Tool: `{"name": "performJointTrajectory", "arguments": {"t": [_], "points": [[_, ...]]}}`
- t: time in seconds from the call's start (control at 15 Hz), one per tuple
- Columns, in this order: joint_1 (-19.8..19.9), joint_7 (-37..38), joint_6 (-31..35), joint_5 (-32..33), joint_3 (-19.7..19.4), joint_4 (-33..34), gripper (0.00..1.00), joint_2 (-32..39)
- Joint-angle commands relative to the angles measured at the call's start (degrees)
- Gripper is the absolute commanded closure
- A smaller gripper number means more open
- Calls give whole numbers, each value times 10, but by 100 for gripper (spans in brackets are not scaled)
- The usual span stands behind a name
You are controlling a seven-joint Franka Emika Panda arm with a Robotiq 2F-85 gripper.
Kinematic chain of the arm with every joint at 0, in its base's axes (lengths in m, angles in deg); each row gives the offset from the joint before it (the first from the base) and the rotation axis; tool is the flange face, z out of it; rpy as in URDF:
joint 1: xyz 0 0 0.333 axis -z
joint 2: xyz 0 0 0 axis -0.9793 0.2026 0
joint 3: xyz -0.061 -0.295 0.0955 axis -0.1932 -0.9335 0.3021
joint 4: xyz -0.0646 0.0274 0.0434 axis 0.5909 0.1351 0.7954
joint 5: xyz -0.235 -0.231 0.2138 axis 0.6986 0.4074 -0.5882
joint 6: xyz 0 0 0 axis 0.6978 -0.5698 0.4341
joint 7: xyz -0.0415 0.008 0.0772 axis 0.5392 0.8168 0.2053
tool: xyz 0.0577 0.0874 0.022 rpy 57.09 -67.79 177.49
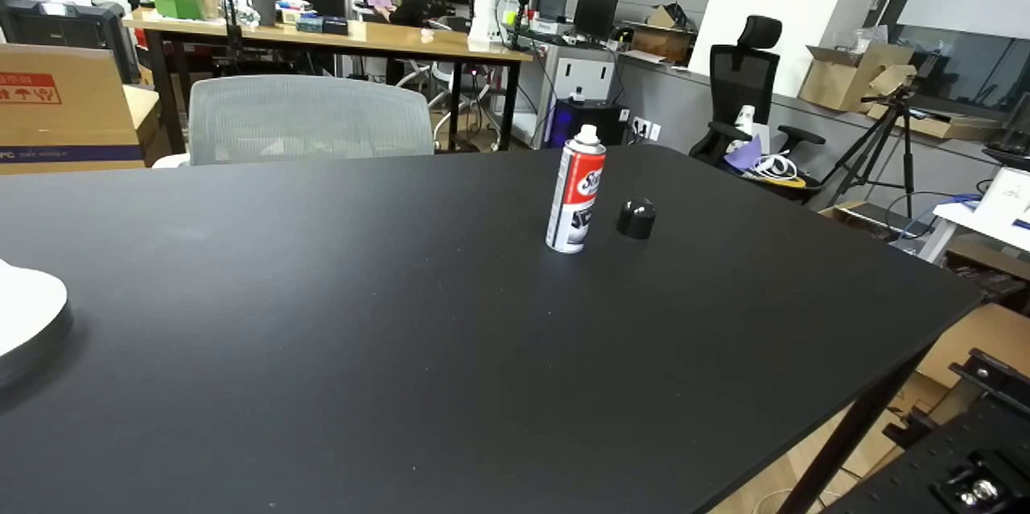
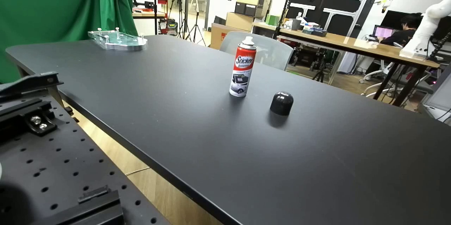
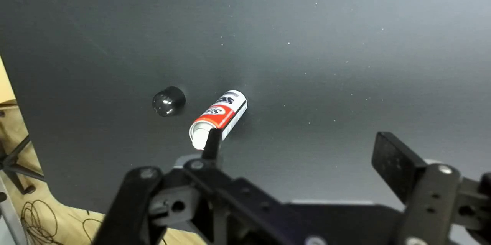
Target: Put the black cap on the can
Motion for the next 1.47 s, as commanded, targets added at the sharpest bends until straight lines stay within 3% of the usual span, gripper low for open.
{"name": "performJointTrajectory", "arguments": {"t": [0.0,0.33,0.53,0.87,1.07,1.13,1.2,1.4], "points": [[-23,7,-2,9,-20,1,0,4],[-33,-20,29,-12,-46,4,0,7],[-33,-67,135,-50,-96,-31,0,8],[-42,-261,299,-164,-199,-77,0,56],[-54,-402,314,-265,-255,-75,0,103],[-45,-415,290,-276,-261,-68,0,112],[-39,-382,307,-249,-239,-81,0,95],[-35,-395,311,-252,-242,-81,0,108]]}}
